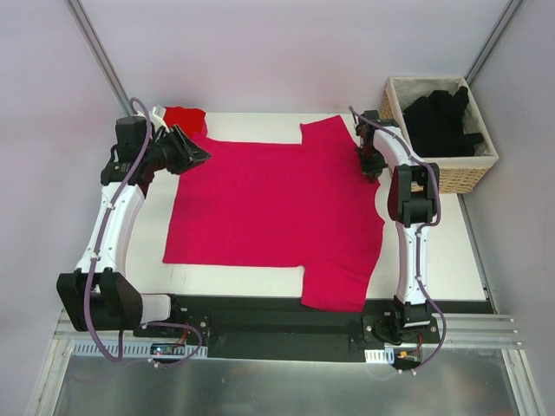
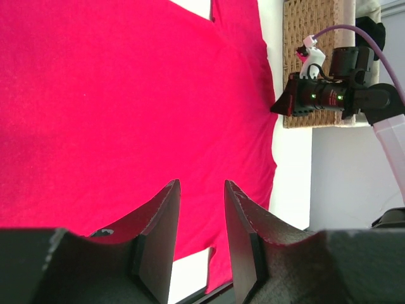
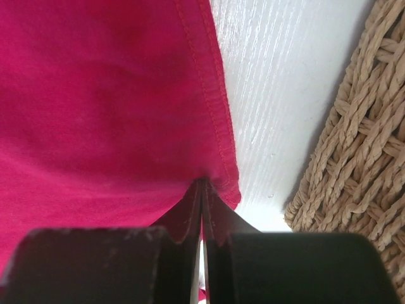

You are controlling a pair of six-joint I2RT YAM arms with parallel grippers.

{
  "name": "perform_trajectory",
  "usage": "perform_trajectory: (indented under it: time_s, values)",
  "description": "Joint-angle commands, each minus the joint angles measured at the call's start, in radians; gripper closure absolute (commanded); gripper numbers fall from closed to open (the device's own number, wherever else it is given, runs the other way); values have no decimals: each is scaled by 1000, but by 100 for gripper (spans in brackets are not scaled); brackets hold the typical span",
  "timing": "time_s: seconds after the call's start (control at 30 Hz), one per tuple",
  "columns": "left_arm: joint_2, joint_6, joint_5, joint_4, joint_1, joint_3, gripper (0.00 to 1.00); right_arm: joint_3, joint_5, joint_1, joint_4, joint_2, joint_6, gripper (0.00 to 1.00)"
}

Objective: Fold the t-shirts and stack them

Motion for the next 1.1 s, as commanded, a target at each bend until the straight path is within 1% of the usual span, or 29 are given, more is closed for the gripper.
perform_trajectory:
  time_s: [0.0,0.07,0.17,0.27,0.5,0.83,1.03,1.07]
  values:
    - [-45,-23,-6,-22,5,7,66,-49,-47,-12,39,-61,9,99]
    - [-48,-32,-9,-22,4,-1,66,-63,-32,-12,45,-76,-3,99]
    - [-54,-41,-14,-22,4,-6,66,-63,8,-17,36,-56,-29,99]
    - [-62,-47,-12,-22,4,-1,66,-70,-10,-44,39,-53,-17,99]
    - [-90,-60,-1,-29,3,17,66,19,-4,-57,27,17,-32,99]
    - [-111,-84,-4,-42,-1,19,66,82,-64,-81,32,62,-18,99]
    - [-108,-97,-17,-43,-10,21,66,75,-81,-92,45,54,-8,99]
    - [-108,-95,-20,-42,-15,22,66,79,-102,-96,42,53,-8,99]
